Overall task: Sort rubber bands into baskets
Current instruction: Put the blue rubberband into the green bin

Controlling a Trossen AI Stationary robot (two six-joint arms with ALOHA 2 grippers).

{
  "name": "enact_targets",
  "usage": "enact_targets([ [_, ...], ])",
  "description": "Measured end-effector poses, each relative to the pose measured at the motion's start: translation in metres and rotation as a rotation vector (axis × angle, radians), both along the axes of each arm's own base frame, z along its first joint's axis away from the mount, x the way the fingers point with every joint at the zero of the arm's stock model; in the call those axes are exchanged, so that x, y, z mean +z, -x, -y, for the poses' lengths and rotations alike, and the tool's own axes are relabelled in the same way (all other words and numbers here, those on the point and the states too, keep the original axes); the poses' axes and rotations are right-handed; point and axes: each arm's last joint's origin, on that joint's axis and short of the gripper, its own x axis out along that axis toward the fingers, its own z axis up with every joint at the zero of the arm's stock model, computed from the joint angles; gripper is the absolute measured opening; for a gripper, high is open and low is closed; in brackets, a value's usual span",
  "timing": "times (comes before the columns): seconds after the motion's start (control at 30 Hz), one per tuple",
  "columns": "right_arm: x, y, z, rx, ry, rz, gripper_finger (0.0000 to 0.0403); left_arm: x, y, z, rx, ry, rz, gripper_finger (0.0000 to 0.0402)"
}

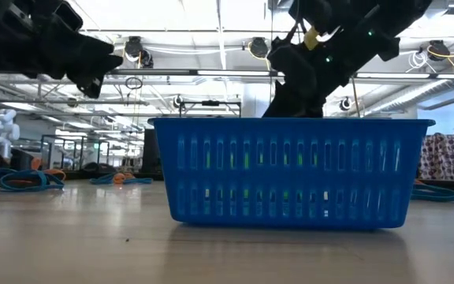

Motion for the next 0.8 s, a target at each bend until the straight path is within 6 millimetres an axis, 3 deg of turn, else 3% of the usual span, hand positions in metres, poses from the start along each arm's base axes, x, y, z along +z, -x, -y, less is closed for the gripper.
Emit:
enact_targets([
  [0.33,0.000,0.000,0.000,0.083,0.101,-0.033,0.0027,0.002,-0.016,-0.001,0.125,-0.213,-0.070,0.0127],
  [0.6,0.000,0.000,0.000,0.065,0.075,-0.030,0.0030,-0.004,-0.019,-0.002,0.158,-0.236,-0.113,0.0127],
  [0.8,-0.001,0.000,-0.001,0.098,0.041,-0.033,0.0061,0.001,-0.020,-0.002,0.166,-0.227,-0.064,0.0127],
])
